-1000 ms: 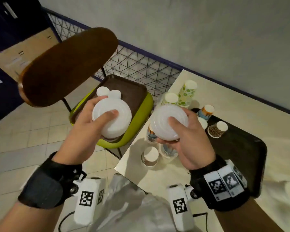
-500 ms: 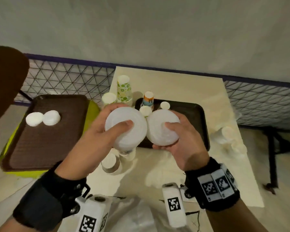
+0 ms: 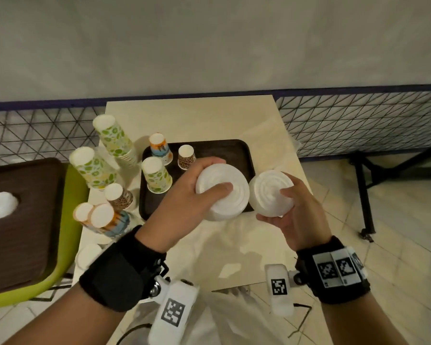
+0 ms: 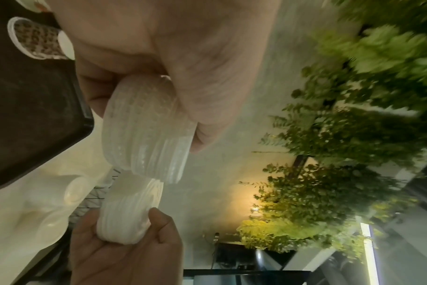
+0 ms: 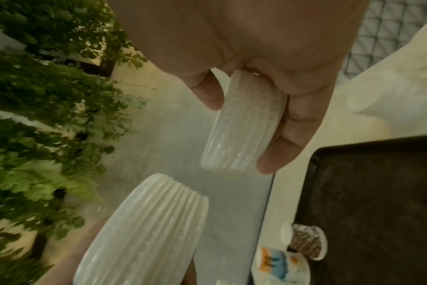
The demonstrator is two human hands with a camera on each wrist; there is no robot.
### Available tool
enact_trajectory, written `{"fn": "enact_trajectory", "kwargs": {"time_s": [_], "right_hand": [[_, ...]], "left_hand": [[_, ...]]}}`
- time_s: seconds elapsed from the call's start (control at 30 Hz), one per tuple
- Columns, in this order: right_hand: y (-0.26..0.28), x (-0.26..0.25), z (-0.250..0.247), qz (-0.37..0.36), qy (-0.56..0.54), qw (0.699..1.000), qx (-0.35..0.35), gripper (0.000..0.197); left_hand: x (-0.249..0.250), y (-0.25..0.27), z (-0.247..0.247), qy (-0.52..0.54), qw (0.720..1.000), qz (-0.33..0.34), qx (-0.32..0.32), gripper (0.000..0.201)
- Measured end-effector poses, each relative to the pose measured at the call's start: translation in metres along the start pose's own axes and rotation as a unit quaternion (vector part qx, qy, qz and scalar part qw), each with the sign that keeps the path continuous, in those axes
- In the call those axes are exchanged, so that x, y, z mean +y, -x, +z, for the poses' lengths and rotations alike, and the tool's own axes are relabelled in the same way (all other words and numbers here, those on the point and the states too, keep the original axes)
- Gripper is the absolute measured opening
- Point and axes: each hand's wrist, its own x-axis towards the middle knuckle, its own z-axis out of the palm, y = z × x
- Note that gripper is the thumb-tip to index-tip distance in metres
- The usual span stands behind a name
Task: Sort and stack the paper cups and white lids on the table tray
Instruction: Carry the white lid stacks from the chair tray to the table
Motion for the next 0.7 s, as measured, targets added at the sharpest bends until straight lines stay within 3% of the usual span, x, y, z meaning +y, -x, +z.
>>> {"fn": "enact_trajectory", "kwargs": {"time_s": [0.23,0.4,0.57,0.7], "right_hand": [[-0.06,0.012,-0.112,0.064,0.1,0.99,0.078,0.038],[-0.101,0.044,-0.169,0.115,0.146,0.974,0.128,0.042],[-0.13,0.074,-0.21,0.148,0.193,0.963,0.112,0.049],[-0.141,0.09,-0.227,0.168,0.219,0.957,0.094,0.049]], "left_hand": [[-0.056,-0.072,0.099,-0.027,0.996,-0.066,-0.044,0.045],[-0.113,-0.113,0.152,0.001,0.986,-0.16,-0.056,0.067],[-0.162,-0.137,0.187,-0.026,0.972,-0.231,-0.028,0.094],[-0.178,-0.146,0.204,-0.079,0.963,-0.255,-0.029,0.092]]}}
